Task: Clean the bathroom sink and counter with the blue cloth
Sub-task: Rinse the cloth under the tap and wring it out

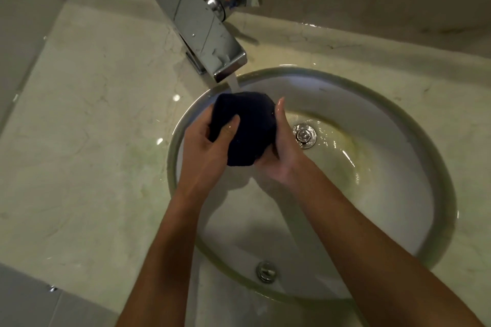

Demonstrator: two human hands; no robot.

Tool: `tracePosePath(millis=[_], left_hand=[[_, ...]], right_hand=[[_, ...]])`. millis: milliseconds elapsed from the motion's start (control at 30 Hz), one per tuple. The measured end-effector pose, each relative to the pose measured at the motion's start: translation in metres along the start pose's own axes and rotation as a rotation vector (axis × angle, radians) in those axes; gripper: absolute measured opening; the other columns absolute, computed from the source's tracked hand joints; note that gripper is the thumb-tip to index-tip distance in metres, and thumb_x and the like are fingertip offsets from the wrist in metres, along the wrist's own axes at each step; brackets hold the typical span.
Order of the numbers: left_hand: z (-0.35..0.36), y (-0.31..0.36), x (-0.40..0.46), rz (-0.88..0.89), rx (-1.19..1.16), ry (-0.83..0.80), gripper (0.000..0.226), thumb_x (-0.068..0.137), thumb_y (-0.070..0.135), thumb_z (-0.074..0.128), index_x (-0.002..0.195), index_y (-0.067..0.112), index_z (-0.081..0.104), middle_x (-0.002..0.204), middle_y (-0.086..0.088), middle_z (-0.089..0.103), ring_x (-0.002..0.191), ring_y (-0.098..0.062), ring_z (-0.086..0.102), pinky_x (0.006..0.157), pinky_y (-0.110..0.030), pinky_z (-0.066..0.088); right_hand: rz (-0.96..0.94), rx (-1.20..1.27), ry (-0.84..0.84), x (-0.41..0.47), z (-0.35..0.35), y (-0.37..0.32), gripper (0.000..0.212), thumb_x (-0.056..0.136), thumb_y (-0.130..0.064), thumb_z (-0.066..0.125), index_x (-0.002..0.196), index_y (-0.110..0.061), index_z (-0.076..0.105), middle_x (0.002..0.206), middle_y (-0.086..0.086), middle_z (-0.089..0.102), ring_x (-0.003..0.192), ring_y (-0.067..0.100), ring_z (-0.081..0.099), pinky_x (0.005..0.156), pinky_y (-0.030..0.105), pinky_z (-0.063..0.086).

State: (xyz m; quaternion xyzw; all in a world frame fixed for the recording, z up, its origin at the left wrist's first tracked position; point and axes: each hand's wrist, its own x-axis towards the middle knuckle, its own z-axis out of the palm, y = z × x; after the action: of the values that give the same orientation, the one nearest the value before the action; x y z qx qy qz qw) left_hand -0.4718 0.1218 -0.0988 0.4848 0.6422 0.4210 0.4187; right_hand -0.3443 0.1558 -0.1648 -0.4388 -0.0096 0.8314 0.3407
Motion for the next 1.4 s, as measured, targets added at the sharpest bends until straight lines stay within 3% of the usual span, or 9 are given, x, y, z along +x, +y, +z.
tracePosePath(millis=[133, 233, 467, 633, 700, 867, 1033, 1233, 1400], left_hand=[[-0.004, -0.002, -0.006, 0.070, 0.097, 0.016, 0.029, 0.102, 0.009, 0.058, 0.128, 0.022, 0.064, 0.114, 0.010, 0.072, 0.106, 0.002, 0.066, 0.087, -0.017, 0.054], [0.001, -0.003, -0.012, 0.097, 0.260, 0.016, 0.034, 0.101, 0.007, 0.059, 0.132, 0.018, 0.064, 0.112, 0.019, 0.066, 0.102, 0.022, 0.057, 0.089, -0.002, 0.044], [0.008, -0.015, -0.002, 0.030, 0.339, 0.103, 0.035, 0.102, 0.018, 0.059, 0.136, 0.026, 0.062, 0.119, 0.016, 0.064, 0.104, 0.008, 0.057, 0.099, -0.015, 0.046], [0.016, -0.021, 0.004, 0.036, 0.311, 0.097, 0.032, 0.099, 0.015, 0.062, 0.131, 0.022, 0.066, 0.109, 0.016, 0.066, 0.096, 0.024, 0.054, 0.085, 0.003, 0.036], [0.017, -0.020, 0.007, 0.011, 0.283, 0.102, 0.033, 0.098, 0.015, 0.062, 0.131, 0.021, 0.067, 0.109, 0.014, 0.068, 0.096, 0.023, 0.055, 0.083, 0.003, 0.037], [0.015, -0.017, 0.012, 0.002, 0.219, 0.092, 0.034, 0.100, 0.014, 0.061, 0.132, 0.021, 0.065, 0.114, 0.009, 0.071, 0.105, 0.002, 0.063, 0.088, -0.016, 0.050], [0.009, -0.019, 0.011, 0.017, 0.248, 0.036, 0.036, 0.101, 0.014, 0.059, 0.137, 0.019, 0.062, 0.126, 0.005, 0.068, 0.116, -0.009, 0.061, 0.100, -0.024, 0.050], [-0.004, -0.009, 0.010, 0.072, 0.130, -0.198, 0.032, 0.099, 0.004, 0.061, 0.125, 0.022, 0.068, 0.106, 0.014, 0.074, 0.101, 0.003, 0.067, 0.082, -0.010, 0.049], [-0.012, 0.013, 0.017, -0.040, -0.296, -0.484, 0.030, 0.092, 0.007, 0.065, 0.116, 0.023, 0.076, 0.109, 0.001, 0.077, 0.103, -0.019, 0.072, 0.084, -0.028, 0.056]], right_hand=[[-0.058, -0.008, 0.152, 0.028, 0.013, 0.003, 0.093, 0.084, -0.086, 0.040, 0.135, -0.012, 0.065, 0.124, 0.014, 0.073, 0.116, 0.030, 0.069, 0.102, 0.043, 0.054], [-0.114, -0.077, 0.269, 0.053, 0.010, 0.012, 0.117, 0.053, -0.094, 0.066, 0.129, -0.005, 0.067, 0.121, 0.020, 0.072, 0.112, 0.034, 0.071, 0.100, 0.047, 0.056], [-0.486, -1.461, 0.752, 0.034, -0.014, -0.005, 0.045, 0.100, -0.054, 0.050, 0.113, -0.015, 0.069, 0.109, 0.007, 0.070, 0.099, 0.030, 0.066, 0.077, 0.034, 0.043], [-1.033, -1.157, 0.737, -0.011, 0.007, -0.034, 0.016, 0.092, -0.027, 0.060, 0.086, -0.023, 0.075, 0.073, -0.005, 0.067, 0.069, 0.015, 0.064, 0.066, 0.033, 0.051], [-1.101, -0.884, 0.600, -0.022, 0.031, -0.052, 0.019, 0.093, -0.020, 0.061, 0.103, -0.024, 0.076, 0.069, -0.001, 0.066, 0.065, 0.016, 0.063, 0.067, 0.032, 0.055], [-0.880, -0.776, 0.258, -0.019, 0.075, -0.093, 0.053, 0.098, -0.018, 0.058, 0.150, -0.023, 0.049, 0.118, -0.002, 0.066, 0.085, 0.016, 0.068, 0.066, 0.019, 0.049], [-0.958, -0.818, 0.232, -0.014, 0.083, -0.092, 0.038, 0.093, -0.019, 0.060, 0.131, -0.020, 0.066, 0.108, -0.006, 0.066, 0.077, 0.022, 0.067, 0.065, 0.029, 0.055], [-1.002, -0.789, 0.171, -0.014, 0.049, -0.088, 0.034, 0.090, -0.012, 0.057, 0.121, -0.015, 0.071, 0.100, -0.002, 0.071, 0.077, 0.020, 0.068, 0.071, 0.027, 0.057], [-0.342, -1.141, 0.004, -0.027, 0.002, -0.093, 0.028, 0.108, -0.019, 0.048, 0.090, -0.016, 0.070, 0.076, -0.017, 0.076, 0.074, -0.007, 0.069, 0.083, 0.029, 0.051]])
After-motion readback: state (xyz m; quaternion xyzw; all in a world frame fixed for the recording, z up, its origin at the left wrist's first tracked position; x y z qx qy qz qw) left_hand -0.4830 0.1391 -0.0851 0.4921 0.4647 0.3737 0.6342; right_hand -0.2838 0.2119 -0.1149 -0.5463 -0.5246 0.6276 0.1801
